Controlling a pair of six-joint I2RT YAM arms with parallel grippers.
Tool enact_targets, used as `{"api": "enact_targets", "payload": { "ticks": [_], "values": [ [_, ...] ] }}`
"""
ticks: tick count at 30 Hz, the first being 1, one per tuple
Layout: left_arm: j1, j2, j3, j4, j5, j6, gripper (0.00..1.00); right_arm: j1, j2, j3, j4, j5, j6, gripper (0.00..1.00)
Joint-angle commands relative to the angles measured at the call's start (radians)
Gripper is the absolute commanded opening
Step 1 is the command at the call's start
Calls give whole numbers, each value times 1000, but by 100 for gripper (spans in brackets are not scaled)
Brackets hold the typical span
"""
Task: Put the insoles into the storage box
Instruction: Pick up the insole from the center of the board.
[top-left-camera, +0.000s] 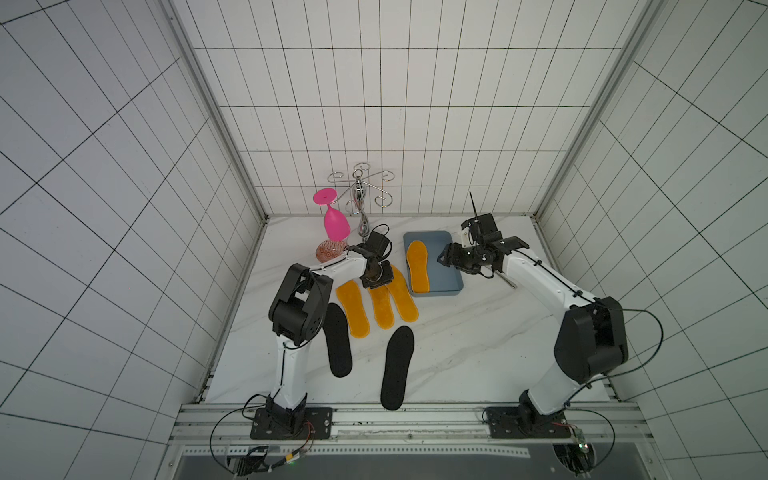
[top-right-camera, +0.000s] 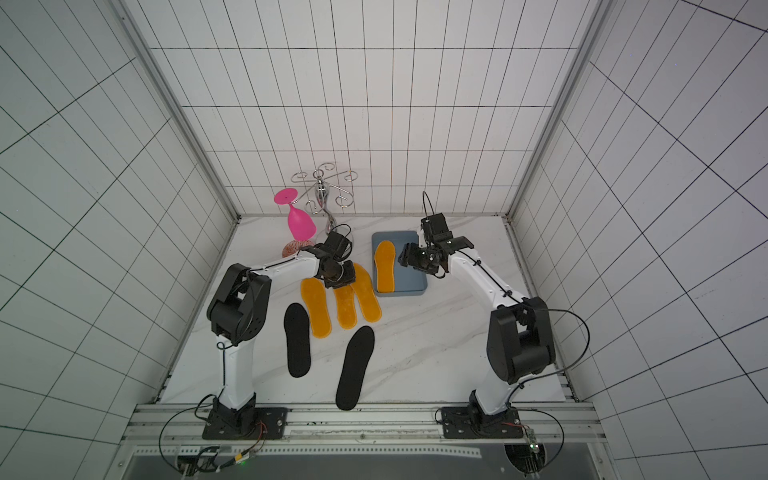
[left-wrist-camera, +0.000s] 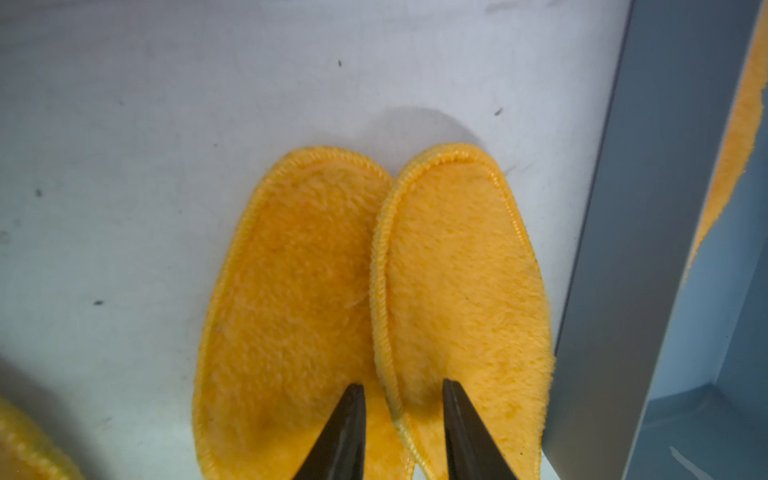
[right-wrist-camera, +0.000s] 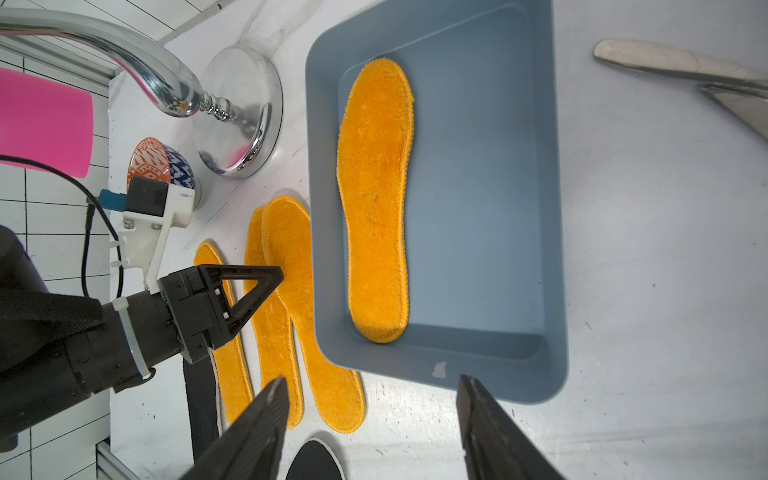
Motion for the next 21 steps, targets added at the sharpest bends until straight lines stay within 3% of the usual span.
{"api": "enact_targets", "payload": {
  "ticks": [1, 15, 21],
  "values": [
    [-4, 9, 37, 13, 7, -12, 34, -11, 1, -27, -8, -15, -14, 67],
    [-21, 87, 82, -42, -6, -8, 34, -39, 10, -40, 1, -55, -24, 67],
    [-32, 109, 103, -103, -67, 33, 34, -55, 17, -39, 4, -71, -25, 67]
  ]
}}
